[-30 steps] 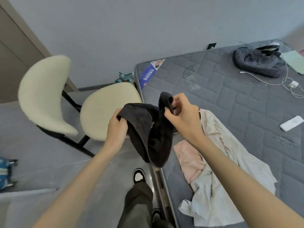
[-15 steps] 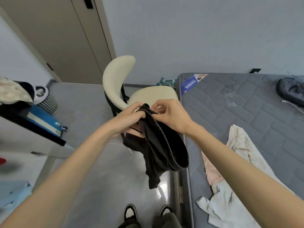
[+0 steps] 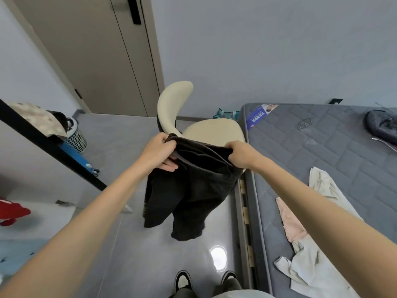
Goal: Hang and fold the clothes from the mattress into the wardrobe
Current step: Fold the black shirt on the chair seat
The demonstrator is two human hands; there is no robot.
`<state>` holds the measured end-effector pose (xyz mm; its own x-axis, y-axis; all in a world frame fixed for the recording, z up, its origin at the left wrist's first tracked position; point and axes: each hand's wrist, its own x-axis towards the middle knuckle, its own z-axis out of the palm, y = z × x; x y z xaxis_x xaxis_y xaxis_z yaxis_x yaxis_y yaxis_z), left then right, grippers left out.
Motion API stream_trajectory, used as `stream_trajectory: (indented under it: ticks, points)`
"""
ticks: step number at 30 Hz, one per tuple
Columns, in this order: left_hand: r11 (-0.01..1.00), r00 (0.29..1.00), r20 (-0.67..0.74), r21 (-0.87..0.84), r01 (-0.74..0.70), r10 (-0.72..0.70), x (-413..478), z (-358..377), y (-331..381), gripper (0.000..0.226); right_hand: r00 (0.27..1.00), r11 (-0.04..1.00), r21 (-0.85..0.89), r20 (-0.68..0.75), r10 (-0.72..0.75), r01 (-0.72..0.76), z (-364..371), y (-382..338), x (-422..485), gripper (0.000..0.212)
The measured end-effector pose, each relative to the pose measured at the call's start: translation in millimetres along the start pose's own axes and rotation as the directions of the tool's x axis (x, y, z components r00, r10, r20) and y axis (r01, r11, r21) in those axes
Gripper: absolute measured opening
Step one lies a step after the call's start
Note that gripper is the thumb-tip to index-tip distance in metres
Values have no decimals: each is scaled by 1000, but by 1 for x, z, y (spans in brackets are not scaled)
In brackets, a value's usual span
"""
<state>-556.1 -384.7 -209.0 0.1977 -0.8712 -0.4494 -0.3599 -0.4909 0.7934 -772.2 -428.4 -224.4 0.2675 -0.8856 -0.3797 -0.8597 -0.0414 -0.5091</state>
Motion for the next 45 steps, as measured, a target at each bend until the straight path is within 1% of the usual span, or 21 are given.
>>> stream_trajectory:
  ticks: [1, 2, 4, 5, 6, 8, 9, 12, 13, 15, 17, 19, 21, 24, 27, 30, 33, 35, 38, 41, 45]
  points:
    - [996, 998, 49, 83, 26, -30, 3, -6, -3, 19, 996, 999, -48, -84, -26, 22, 1, -5, 3, 38]
    - [982, 992, 105, 185, 44, -65, 7, -11, -5, 22, 993, 997, -64, -111, -42, 35, 3, -9, 5, 39]
    - [924, 971, 200, 378, 50, -134, 12, -19, -12, 25, 997, 992, -116, -49, -54, 48, 5, -15, 7, 43]
    - [898, 958, 232, 437, 51, -168, 14, -20, -17, 24, 998, 988, -145, -13, -54, 51, 6, -17, 6, 45]
    - [884, 946, 257, 464, 58, -197, 17, -21, -20, 23, 998, 984, -170, -8, -58, 56, 6, -18, 6, 45]
    - [888, 922, 298, 451, 90, -245, 24, -20, -25, 19, 998, 982, -182, -40, -55, 47, 5, -16, 4, 42]
    - [896, 910, 323, 431, 104, -261, 28, -19, -25, 19, 1000, 988, -152, -19, -23, 20, 4, -13, 4, 40]
    - [913, 879, 385, 389, 123, -282, 39, -10, -20, 18, 981, 989, 62, 151, 126, -136, -6, 1, 2, 42]
    - [919, 871, 401, 372, 130, -286, 44, -6, -18, 18, 967, 976, 110, 193, 165, -188, -10, 7, 3, 42]
    - [929, 851, 438, 345, 137, -288, 55, 4, -11, 18, 950, 960, 137, 231, 208, -244, -17, 22, 10, 37]
    - [932, 830, 485, 347, 108, -277, 68, 15, -1, 23, 952, 967, 88, 213, 218, -241, -21, 39, 24, 28]
    - [932, 810, 528, 359, 61, -256, 82, 27, 12, 34, 971, 980, 2, 134, 196, -198, -28, 55, 43, 25]
    - [933, 798, 552, 358, 37, -243, 100, 38, 25, 42, 984, 984, -50, 54, 172, -169, -38, 67, 63, 22]
    - [935, 796, 544, 348, 73, -265, 139, 53, 41, 39, 989, 987, -69, 36, 145, -142, -57, 86, 104, 19]
    - [929, 800, 518, 349, 126, -303, 187, 66, 54, 31, 990, 990, -95, 91, 111, -102, -79, 103, 165, 19]
    - [928, 812, 481, 321, 187, -331, 235, 78, 70, 39, 988, 993, -116, 149, 50, -32, -100, 115, 228, 21]
    - [925, 828, 434, 294, 242, -355, 281, 84, 91, 52, 987, 990, -141, 160, 15, 8, -120, 119, 282, 21]
    - [931, 846, 410, 273, 241, -339, 314, 85, 105, 56, 993, 988, -153, 117, -17, 35, -131, 120, 315, 23]
    - [944, 876, 373, 237, 229, -306, 360, 83, 125, 46, 999, 986, -161, 11, -42, 43, -141, 123, 362, 31]
    - [960, 904, 333, 173, 220, -267, 406, 86, 135, 42, 998, 977, -212, -50, -24, 13, -144, 127, 405, 32]
    - [975, 944, 249, 107, 194, -215, 468, 98, 132, 50, 990, 984, -176, -139, 5, -30, -141, 137, 461, 32]
